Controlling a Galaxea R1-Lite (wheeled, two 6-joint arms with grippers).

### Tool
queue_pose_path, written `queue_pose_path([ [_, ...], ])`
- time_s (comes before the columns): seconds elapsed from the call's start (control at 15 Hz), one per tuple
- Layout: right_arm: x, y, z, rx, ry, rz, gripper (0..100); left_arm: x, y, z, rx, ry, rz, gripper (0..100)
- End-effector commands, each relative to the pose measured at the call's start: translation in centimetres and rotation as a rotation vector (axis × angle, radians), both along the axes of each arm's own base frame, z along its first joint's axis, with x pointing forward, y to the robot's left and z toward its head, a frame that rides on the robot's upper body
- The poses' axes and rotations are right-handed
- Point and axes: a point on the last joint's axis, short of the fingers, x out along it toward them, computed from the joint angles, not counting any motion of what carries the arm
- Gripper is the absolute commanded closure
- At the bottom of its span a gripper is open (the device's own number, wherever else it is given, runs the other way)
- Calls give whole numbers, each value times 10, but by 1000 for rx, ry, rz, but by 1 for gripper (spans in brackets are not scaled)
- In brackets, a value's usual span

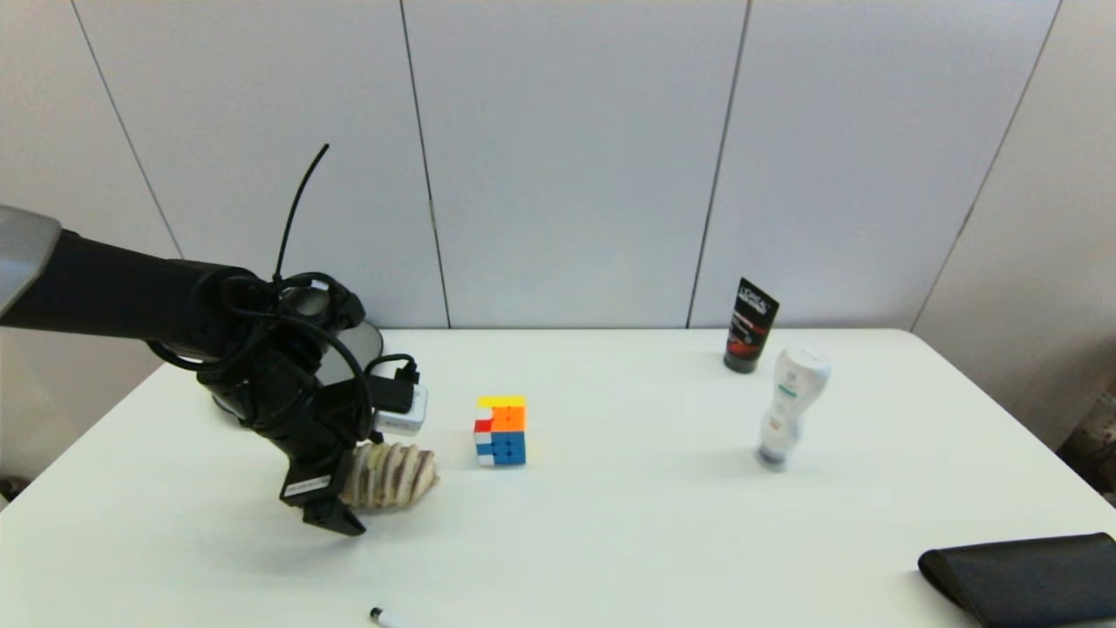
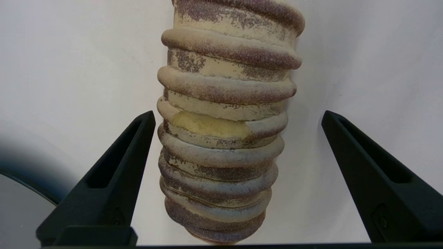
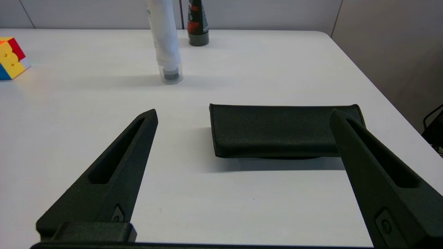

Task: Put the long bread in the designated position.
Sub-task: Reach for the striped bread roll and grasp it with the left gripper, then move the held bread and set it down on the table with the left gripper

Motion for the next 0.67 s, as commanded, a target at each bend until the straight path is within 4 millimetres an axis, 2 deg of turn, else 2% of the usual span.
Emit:
queue_pose_path([
  [0.07, 0, 0, 0, 0, 0, 1, 0, 0, -1, 1, -3, -5, -11, 100],
  [0.67, 0, 0, 0, 0, 0, 1, 0, -3, 0, 17, -12, -56, -12, 100],
])
